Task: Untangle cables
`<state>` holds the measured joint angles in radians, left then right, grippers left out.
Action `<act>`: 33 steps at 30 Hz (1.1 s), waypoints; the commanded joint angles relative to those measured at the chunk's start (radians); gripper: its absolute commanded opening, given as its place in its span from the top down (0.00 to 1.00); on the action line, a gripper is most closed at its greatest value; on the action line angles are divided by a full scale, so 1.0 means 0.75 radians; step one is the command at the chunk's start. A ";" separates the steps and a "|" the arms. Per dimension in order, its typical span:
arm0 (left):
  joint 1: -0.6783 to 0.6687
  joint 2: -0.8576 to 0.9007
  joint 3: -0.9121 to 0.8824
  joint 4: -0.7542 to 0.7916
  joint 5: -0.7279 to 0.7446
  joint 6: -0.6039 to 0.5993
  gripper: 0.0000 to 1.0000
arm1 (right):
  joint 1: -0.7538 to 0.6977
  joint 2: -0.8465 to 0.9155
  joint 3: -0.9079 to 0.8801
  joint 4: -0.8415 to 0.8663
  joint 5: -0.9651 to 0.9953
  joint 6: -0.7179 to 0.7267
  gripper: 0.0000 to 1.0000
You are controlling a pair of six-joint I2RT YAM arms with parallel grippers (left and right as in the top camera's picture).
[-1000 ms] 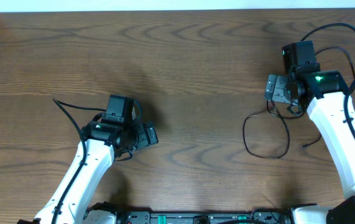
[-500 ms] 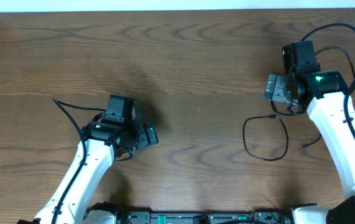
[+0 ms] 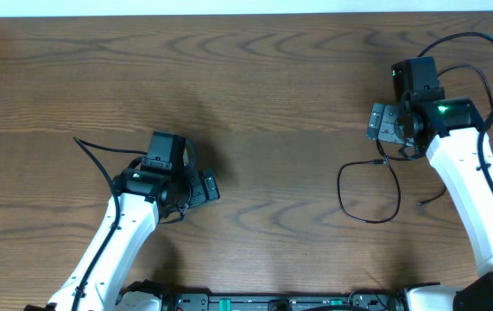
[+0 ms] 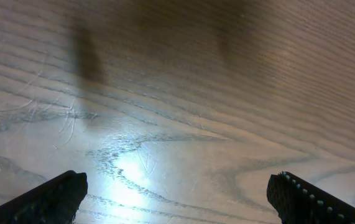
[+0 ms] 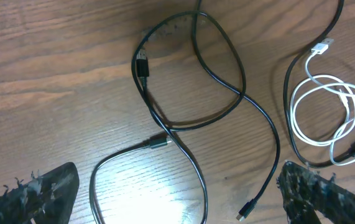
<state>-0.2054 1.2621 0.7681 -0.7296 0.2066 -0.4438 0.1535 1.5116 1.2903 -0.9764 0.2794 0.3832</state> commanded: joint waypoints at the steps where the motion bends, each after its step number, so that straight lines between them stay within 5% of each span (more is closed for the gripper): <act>1: 0.006 0.008 0.013 -0.004 -0.013 0.013 0.02 | -0.006 0.000 -0.002 -0.004 -0.003 0.017 0.01; 33: -0.005 -0.106 -0.045 -0.004 -0.018 0.013 0.02 | -0.006 0.000 -0.002 -0.004 -0.003 0.017 0.01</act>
<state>-0.2058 1.2419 0.7601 -0.7284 0.2058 -0.4438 0.1532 1.5116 1.2903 -0.9764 0.2794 0.3832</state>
